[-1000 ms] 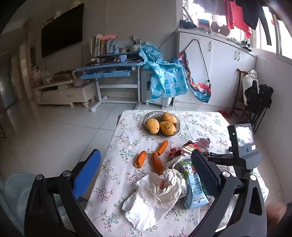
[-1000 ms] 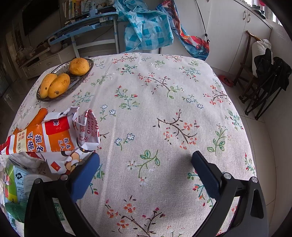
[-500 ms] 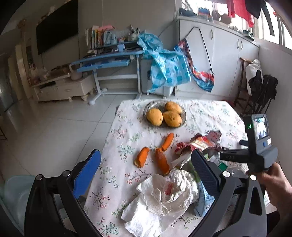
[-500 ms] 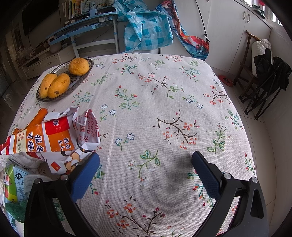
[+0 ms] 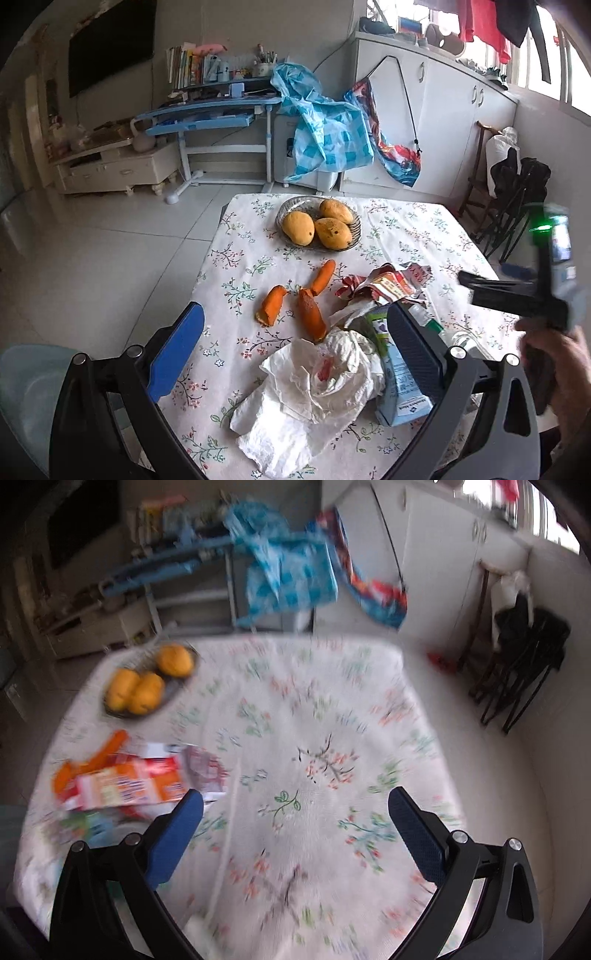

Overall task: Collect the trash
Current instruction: 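Raise both tools and bring them over the cluttered table, then move right gripper toward the clear plastic bottle while left gripper approaches the white plastic bag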

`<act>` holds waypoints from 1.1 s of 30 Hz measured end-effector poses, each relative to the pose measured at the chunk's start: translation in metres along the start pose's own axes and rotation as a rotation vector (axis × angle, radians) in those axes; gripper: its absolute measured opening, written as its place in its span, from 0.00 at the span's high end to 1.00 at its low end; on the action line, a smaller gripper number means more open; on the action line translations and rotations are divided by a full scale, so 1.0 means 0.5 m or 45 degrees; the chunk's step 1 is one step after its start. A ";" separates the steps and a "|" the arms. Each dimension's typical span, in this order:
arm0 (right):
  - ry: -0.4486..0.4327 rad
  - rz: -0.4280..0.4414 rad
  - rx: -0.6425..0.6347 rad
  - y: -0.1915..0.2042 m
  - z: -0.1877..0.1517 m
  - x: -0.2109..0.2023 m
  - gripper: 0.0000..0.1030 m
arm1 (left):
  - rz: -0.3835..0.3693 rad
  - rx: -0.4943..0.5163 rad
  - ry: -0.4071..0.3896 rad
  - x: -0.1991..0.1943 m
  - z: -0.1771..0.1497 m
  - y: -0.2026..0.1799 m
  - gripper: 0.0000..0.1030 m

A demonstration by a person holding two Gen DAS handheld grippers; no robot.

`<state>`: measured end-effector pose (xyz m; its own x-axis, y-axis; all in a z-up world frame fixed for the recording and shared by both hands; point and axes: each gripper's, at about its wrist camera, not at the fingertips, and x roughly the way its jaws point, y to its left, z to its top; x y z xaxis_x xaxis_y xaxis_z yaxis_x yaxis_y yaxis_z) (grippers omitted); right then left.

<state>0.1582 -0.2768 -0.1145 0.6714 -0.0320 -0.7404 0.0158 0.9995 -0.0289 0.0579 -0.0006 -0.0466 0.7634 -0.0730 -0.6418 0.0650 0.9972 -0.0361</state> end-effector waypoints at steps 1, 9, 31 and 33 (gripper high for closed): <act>-0.035 0.003 -0.025 0.007 -0.005 -0.040 0.07 | -0.003 0.002 -0.003 -0.003 -0.001 -0.002 0.07; -0.280 0.185 0.019 0.025 -0.051 -0.198 0.07 | 0.009 0.020 -0.019 -0.017 -0.009 -0.012 0.07; -0.301 0.361 -0.035 0.082 -0.058 -0.187 0.07 | 0.027 0.022 -0.031 -0.021 -0.003 0.002 0.07; -0.300 0.370 -0.053 0.090 -0.057 -0.188 0.07 | 0.030 0.023 -0.033 -0.021 -0.003 0.004 0.07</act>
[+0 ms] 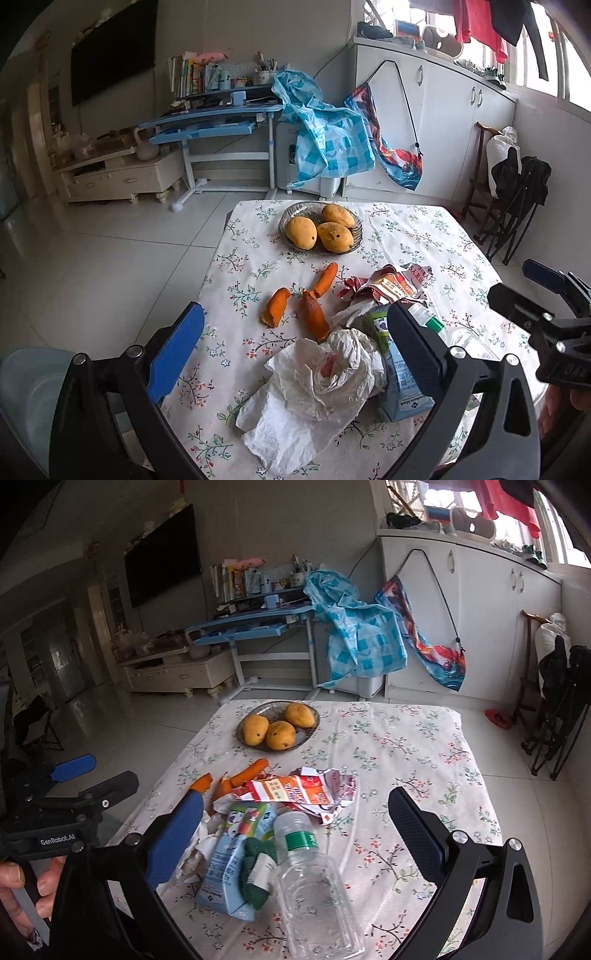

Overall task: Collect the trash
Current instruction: 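Move right gripper toward the clear plastic bottle while left gripper approaches the white plastic bag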

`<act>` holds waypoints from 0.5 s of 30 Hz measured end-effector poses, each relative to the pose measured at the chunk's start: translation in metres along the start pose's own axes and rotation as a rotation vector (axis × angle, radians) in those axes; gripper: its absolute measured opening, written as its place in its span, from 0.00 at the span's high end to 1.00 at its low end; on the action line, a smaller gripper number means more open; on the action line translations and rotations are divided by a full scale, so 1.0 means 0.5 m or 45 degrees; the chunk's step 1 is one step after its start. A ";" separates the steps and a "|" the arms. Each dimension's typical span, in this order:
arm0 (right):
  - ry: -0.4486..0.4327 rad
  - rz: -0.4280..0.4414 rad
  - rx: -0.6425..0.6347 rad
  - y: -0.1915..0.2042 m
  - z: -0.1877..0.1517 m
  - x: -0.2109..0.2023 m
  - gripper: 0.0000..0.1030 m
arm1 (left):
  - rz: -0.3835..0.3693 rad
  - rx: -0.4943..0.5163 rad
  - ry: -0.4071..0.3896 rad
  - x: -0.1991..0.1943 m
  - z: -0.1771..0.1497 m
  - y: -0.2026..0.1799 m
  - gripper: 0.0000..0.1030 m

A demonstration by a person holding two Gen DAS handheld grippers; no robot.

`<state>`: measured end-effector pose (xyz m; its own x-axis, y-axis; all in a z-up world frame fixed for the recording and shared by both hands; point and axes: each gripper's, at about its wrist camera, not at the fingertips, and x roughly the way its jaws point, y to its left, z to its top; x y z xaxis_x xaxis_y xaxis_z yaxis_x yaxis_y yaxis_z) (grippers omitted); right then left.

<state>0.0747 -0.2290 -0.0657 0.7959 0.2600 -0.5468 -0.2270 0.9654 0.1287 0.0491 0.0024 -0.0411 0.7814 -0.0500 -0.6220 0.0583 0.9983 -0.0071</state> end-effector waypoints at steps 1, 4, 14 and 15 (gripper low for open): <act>0.000 -0.001 -0.015 0.005 -0.001 0.001 0.07 | 0.001 -0.002 -0.001 0.000 0.001 0.002 0.07; -0.004 -0.008 -0.050 0.015 -0.003 0.000 0.07 | 0.006 -0.006 -0.002 0.002 0.000 0.003 0.07; -0.101 -0.017 -0.063 0.037 0.015 -0.022 0.07 | 0.016 -0.002 -0.030 0.012 -0.002 0.017 0.07; -0.114 -0.017 -0.057 0.041 0.012 -0.037 0.07 | 0.015 0.010 -0.035 0.010 -0.005 0.020 0.07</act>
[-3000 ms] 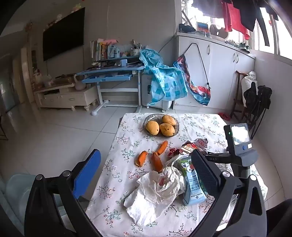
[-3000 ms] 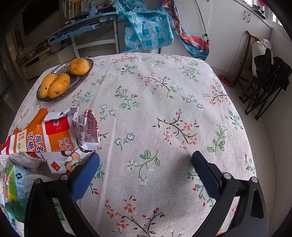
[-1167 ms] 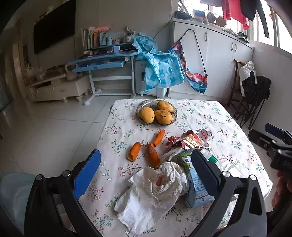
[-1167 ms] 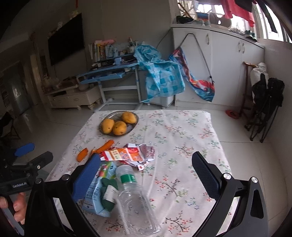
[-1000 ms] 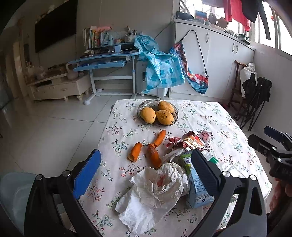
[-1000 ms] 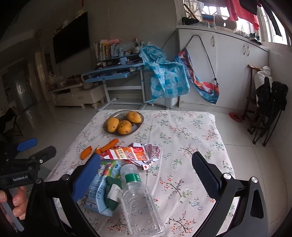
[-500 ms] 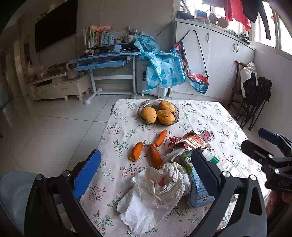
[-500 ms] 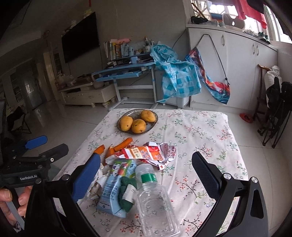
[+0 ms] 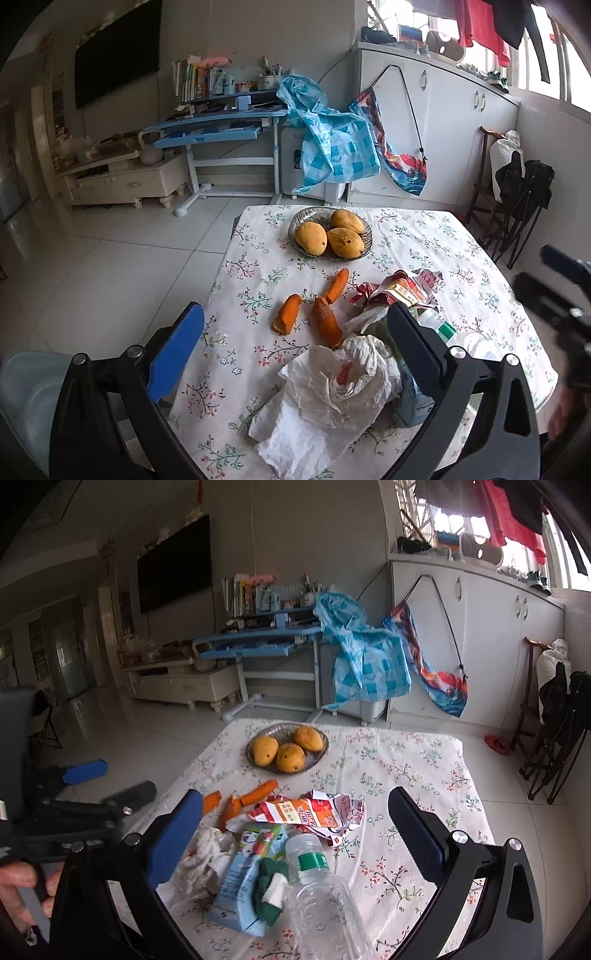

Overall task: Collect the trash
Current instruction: 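Move right gripper toward the clear plastic bottle while left gripper approaches the white plastic bag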

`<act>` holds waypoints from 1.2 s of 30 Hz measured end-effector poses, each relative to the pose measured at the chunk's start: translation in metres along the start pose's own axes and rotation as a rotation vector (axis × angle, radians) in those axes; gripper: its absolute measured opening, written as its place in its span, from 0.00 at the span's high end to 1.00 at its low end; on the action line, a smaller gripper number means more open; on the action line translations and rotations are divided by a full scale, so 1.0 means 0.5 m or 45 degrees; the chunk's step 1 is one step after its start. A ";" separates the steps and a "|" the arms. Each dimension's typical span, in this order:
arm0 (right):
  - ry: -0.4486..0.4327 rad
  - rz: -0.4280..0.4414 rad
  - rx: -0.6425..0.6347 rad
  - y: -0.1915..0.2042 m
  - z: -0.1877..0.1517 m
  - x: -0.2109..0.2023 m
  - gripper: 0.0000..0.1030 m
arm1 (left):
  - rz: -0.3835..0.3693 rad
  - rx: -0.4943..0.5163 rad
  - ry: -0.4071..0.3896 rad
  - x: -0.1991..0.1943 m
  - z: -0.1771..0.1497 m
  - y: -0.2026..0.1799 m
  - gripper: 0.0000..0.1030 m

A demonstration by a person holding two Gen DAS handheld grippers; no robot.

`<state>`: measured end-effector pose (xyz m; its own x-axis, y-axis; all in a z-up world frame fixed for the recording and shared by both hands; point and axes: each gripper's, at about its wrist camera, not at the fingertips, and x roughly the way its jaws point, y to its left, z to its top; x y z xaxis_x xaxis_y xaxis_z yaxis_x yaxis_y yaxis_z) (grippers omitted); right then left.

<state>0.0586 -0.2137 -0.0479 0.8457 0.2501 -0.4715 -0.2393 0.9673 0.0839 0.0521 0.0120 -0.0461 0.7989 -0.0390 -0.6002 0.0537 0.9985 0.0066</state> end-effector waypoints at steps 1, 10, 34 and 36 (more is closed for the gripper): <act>-0.001 -0.004 0.011 0.002 -0.006 -0.016 0.07 | -0.003 0.005 -0.002 -0.002 -0.002 0.003 0.07; 0.088 0.033 -0.051 0.014 0.019 -0.022 0.07 | -0.044 -0.022 0.015 -0.001 -0.015 0.024 0.07; 0.130 0.104 -0.095 -0.029 -0.089 0.028 0.07 | -0.140 0.049 0.058 0.021 -0.031 0.008 0.07; 0.142 0.095 -0.103 -0.026 -0.091 0.030 0.07 | -0.141 0.056 0.056 0.018 -0.031 0.006 0.07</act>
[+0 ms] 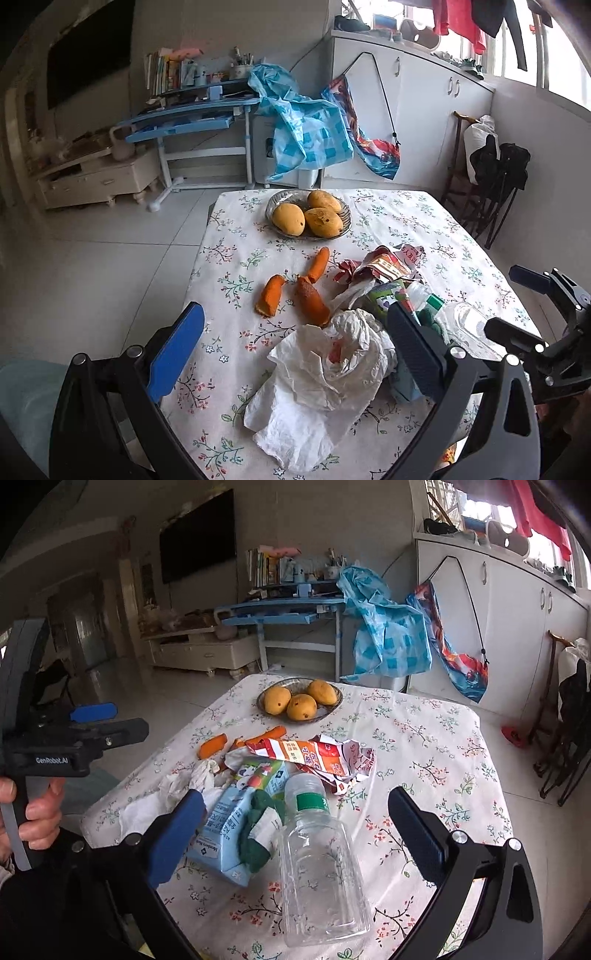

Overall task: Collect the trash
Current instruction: 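Move right gripper toward the clear plastic bottle while left gripper approaches the white plastic bag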

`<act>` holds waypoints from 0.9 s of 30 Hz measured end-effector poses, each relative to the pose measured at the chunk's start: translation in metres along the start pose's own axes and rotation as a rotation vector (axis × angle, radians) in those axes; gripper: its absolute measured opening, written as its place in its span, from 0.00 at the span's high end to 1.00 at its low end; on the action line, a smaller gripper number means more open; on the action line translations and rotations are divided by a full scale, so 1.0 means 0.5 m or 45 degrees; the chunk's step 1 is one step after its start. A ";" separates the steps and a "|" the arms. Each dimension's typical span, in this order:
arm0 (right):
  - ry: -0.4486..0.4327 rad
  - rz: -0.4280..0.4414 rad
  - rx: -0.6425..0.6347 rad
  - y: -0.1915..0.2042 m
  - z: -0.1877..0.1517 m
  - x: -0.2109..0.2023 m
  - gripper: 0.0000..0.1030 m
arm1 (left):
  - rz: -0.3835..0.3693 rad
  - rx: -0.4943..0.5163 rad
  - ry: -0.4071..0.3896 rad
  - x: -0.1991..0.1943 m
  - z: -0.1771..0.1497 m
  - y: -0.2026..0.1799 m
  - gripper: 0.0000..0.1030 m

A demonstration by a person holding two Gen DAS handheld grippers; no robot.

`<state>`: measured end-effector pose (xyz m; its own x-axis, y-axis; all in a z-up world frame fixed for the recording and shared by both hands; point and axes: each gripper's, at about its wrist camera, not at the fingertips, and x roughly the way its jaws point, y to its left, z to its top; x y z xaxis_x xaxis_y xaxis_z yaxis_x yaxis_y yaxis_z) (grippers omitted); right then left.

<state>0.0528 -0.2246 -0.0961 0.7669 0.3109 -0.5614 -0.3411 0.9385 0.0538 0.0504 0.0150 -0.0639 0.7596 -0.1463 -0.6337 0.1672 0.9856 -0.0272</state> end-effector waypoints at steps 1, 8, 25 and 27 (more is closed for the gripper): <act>0.008 -0.003 -0.001 0.000 0.000 0.001 0.07 | 0.004 0.006 -0.003 -0.001 0.000 -0.002 0.07; 0.018 -0.014 -0.015 0.000 0.002 -0.008 0.07 | 0.006 0.018 -0.011 -0.005 0.001 -0.007 0.07; 0.017 -0.041 -0.061 0.008 0.003 -0.033 0.07 | 0.026 0.049 -0.022 -0.013 0.000 -0.016 0.07; 0.021 -0.048 -0.074 0.012 0.003 -0.032 0.07 | 0.044 0.054 -0.014 -0.010 0.000 -0.012 0.07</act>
<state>0.0392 -0.2237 -0.0856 0.7707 0.2728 -0.5759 -0.3436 0.9390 -0.0151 0.0456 0.0099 -0.0605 0.7721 -0.1133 -0.6253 0.1669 0.9856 0.0275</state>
